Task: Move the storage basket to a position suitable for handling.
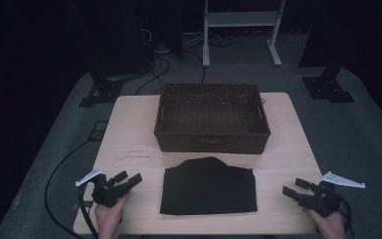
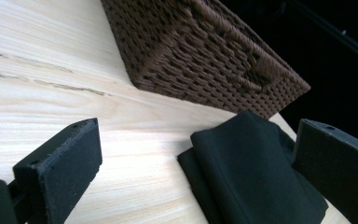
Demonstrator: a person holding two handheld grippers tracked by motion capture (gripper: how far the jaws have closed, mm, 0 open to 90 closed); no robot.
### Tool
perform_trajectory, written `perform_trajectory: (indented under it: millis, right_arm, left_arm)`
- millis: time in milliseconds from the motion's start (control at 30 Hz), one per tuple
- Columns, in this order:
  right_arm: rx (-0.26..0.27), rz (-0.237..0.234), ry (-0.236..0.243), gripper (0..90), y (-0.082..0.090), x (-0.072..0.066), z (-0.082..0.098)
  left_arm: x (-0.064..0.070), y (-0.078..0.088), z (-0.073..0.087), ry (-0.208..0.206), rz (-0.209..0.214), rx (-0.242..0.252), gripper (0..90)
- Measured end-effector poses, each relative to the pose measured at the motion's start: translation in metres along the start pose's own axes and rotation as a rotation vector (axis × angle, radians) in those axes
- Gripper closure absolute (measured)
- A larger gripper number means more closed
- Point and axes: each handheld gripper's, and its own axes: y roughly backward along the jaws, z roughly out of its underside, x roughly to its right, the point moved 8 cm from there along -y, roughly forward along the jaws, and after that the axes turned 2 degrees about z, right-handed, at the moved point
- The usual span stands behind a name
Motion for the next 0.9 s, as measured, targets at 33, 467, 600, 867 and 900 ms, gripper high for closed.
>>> perform_trajectory:
  millis: [33,467,600,867,900]
  right_arm:
    - [0.0,-0.004,-0.004,13.1,0.0,-0.001,0.0]
    - [-0.02,-0.03,0.013,12.9,-0.008,-0.022,-0.002]
    - [-0.033,-0.033,0.016,12.5,-0.011,-0.028,-0.002]
    - [-0.075,-0.062,0.008,12.5,-0.023,-0.038,0.0]
    - [-0.075,-0.062,0.008,12.5,-0.023,-0.038,0.0]
  left_arm:
    - [0.001,-0.002,0.002,-0.004,0.004,-0.008,0.5]
    - [0.014,-0.019,0.018,-0.001,0.034,-0.084,0.5]
    - [0.02,-0.021,0.02,-0.003,0.03,-0.07,0.5]
    - [0.026,-0.033,0.031,0.006,0.027,-0.125,0.5]
    - [0.026,-0.033,0.031,0.006,0.027,-0.125,0.5]
